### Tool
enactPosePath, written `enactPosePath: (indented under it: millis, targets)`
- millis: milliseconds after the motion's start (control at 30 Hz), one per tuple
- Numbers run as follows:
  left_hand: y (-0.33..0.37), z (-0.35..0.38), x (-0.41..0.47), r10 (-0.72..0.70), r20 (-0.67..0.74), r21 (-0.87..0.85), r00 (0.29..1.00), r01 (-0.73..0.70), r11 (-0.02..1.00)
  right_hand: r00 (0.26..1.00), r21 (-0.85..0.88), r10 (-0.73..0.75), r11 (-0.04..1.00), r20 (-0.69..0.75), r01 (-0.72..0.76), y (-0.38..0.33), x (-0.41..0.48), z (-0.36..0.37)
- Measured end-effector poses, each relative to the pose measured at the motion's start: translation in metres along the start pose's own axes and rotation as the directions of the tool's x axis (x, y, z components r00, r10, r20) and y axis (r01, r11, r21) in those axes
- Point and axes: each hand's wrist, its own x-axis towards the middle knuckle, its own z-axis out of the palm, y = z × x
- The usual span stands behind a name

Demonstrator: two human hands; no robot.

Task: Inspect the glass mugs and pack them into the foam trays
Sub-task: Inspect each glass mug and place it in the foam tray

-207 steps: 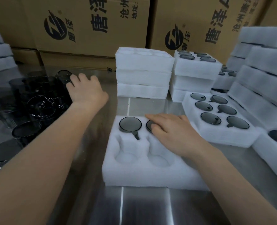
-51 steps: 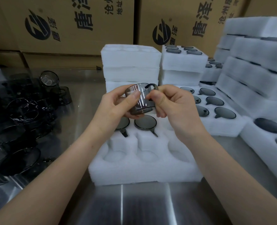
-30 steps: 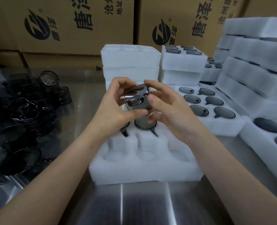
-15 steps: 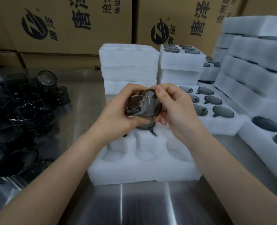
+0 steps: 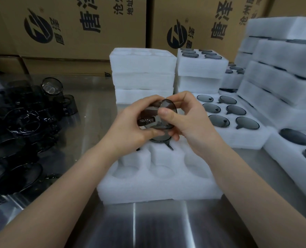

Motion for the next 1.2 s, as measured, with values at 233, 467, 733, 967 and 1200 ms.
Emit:
enactPosePath:
  millis: [233,467,733,967,1200]
  targets:
    - [0.003,0.005,-0.002,0.057,0.021,0.124,0.998,-0.059,0.991,0.994,-0.055,-0.021,0.998,-0.103,0.015,-0.003,-0.004,0.007]
    - [0.002,0.006,-0.002,-0.055,-0.007,0.077,0.998,0.055,0.995,0.996,-0.033,-0.006,0.999,0.084,0.008,-0.004,-0.003,0.011]
    - [0.011,0.008,-0.004,0.008,-0.033,0.194,0.999,-0.001,0.981,0.992,-0.237,-0.108,0.964,0.071,0.122,0.003,-0.008,0.017]
    - [0.012,0.007,-0.006,0.029,-0.073,0.202,0.997,-0.014,0.979,0.982,-0.376,-0.184,0.907,0.049,0.189,0.003,-0.011,0.016]
    - [0.012,0.006,-0.006,0.048,-0.061,0.196,0.997,-0.035,0.980,0.977,-0.241,-0.210,0.950,-0.029,0.197,-0.001,-0.010,0.018]
